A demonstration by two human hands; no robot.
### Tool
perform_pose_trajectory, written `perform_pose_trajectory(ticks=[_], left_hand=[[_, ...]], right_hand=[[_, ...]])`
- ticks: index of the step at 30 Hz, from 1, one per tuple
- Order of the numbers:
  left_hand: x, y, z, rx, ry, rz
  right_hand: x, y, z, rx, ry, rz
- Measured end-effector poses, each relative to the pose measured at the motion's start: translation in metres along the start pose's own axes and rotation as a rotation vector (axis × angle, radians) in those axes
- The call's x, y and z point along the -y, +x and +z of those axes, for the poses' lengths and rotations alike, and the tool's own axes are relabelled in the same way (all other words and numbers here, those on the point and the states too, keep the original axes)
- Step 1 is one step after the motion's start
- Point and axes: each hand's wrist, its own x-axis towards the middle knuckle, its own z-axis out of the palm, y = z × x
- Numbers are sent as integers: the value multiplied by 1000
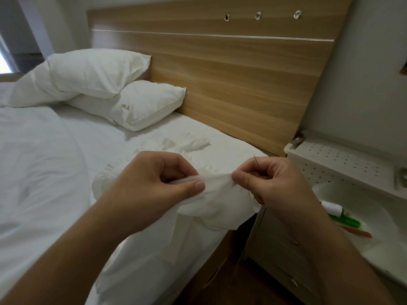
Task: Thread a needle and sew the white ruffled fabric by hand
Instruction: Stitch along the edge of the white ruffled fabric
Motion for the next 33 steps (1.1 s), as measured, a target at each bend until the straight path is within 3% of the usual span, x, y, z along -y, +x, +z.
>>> perform_pose_trajectory(ticks=[18,27,33], left_hand=[[5,4,-5,-4,-12,-75],[23,3,-15,404,121,-254],[17,2,16,387,-16,-122]], right_hand=[[-3,1,0,-22,8,5],[5,-4,0,228,-44,-34],[6,-5,2,309,-100,-113]])
